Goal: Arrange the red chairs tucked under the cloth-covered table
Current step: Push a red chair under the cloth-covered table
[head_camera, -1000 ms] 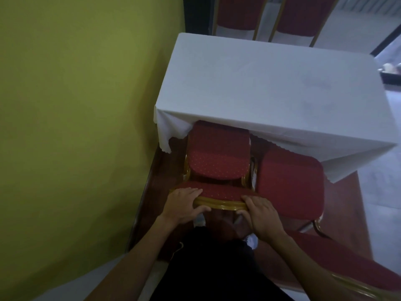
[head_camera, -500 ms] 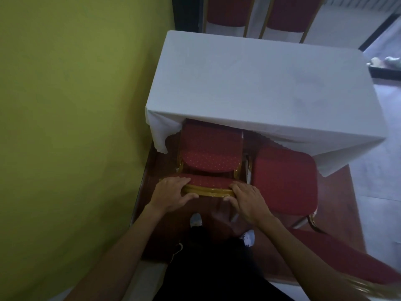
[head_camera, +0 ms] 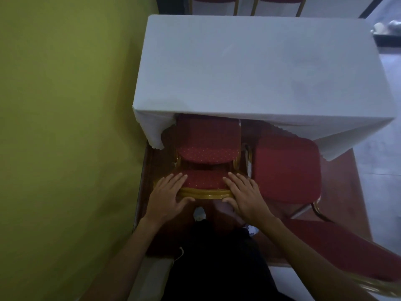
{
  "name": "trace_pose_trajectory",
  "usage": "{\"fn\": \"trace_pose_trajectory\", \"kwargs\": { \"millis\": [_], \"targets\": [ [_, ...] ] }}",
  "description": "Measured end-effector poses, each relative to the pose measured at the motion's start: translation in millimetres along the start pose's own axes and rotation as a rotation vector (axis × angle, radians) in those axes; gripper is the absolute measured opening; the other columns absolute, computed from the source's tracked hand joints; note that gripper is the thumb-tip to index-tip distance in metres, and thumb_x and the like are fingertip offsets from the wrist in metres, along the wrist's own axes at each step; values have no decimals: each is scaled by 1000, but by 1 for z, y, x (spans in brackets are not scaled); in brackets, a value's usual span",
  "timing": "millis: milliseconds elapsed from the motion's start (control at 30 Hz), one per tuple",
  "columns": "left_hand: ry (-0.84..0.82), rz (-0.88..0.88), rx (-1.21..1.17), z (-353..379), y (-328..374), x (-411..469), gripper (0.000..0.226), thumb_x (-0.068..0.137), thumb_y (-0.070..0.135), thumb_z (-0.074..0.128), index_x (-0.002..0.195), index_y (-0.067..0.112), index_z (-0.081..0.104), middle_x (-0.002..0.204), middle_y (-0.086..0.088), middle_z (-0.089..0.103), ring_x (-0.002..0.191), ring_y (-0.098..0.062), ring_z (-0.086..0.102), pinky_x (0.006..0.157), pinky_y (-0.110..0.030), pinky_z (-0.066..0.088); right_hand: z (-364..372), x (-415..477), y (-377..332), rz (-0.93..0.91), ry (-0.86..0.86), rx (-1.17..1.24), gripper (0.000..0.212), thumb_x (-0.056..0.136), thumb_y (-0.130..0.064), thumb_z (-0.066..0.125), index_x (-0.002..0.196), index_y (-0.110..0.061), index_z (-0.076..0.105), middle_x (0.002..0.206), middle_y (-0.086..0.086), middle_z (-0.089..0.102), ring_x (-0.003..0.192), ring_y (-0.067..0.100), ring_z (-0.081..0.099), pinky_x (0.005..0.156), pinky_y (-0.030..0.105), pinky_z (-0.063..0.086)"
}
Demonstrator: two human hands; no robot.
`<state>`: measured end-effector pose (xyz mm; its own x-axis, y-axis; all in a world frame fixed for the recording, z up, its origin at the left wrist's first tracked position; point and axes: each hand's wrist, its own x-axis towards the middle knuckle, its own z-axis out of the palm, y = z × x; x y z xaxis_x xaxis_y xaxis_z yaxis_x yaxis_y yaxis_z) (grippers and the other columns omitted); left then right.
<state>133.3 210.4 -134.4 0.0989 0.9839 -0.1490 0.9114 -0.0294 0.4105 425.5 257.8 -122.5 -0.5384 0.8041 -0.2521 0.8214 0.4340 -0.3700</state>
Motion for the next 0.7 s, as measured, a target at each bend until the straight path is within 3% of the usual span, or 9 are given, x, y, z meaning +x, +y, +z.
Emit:
{"fn": "trace_pose_trajectory", "kwargs": {
  "millis": [400, 567, 700],
  "targets": [
    [-80, -28, -17, -12, 5, 3, 85, 86, 83, 34, 151, 29, 35, 153, 1, 40, 145, -27, 27, 116, -53, 25, -4, 3, 6, -15, -43, 18, 67, 100, -69, 24, 148, -24, 40, 155, 8, 40, 143, 30, 36, 109, 63, 31],
    [-124, -17, 28, -14, 16, 5, 90, 85, 85, 27, 156, 28, 20, 161, 2, 22, 151, -23, 6, 120, -52, 13, -10, -2, 10, 85, -81, 79, 82, 90, -83, 23, 157, -36, 19, 165, 7, 16, 152, 27, 13, 117, 63, 13],
    [-96, 45, 28, -11, 59, 8, 89, 87, 83, 30, 155, 26, 24, 161, 2, 24, 151, -22, 7, 121, -48, 10, -24, -18, 27, 100, -111, 97, 88, 85, -88, 18, 157, -40, 5, 167, 3, 2, 153, 24, -1, 119, 62, 4]
  ]
}}
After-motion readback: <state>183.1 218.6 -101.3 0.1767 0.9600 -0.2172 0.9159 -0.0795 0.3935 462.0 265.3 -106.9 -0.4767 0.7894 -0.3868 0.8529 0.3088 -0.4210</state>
